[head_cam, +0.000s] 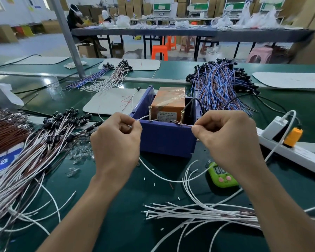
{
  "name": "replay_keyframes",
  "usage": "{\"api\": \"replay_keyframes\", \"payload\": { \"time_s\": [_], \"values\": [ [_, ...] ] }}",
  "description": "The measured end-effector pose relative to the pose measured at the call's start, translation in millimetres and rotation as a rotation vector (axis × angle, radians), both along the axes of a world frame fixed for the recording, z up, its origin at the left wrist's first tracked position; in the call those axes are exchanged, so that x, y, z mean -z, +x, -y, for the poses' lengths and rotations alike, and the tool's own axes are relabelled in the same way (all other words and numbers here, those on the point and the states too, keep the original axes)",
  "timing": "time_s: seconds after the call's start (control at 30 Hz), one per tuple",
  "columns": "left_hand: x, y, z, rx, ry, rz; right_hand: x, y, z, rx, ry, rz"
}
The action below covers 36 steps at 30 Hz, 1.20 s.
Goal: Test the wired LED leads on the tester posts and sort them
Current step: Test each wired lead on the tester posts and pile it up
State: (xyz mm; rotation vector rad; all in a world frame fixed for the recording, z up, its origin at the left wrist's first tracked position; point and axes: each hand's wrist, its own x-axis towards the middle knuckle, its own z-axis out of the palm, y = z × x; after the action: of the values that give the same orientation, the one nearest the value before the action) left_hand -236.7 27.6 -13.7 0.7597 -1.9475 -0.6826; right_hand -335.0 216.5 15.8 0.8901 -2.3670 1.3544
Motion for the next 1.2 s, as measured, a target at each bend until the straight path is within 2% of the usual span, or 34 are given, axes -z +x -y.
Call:
{"api": "replay_keyframes", "payload": {
  "time_s": [0.73,1.2],
  "values": [
    [-1,0,2,0.011,0.023,-0.034,10,2,11,0.13,-0.01,-0.184],
    [1,-2,4,0.011,0.005,-0.037,10,2,14,0.152,0.018,-0.228]
  ]
}}
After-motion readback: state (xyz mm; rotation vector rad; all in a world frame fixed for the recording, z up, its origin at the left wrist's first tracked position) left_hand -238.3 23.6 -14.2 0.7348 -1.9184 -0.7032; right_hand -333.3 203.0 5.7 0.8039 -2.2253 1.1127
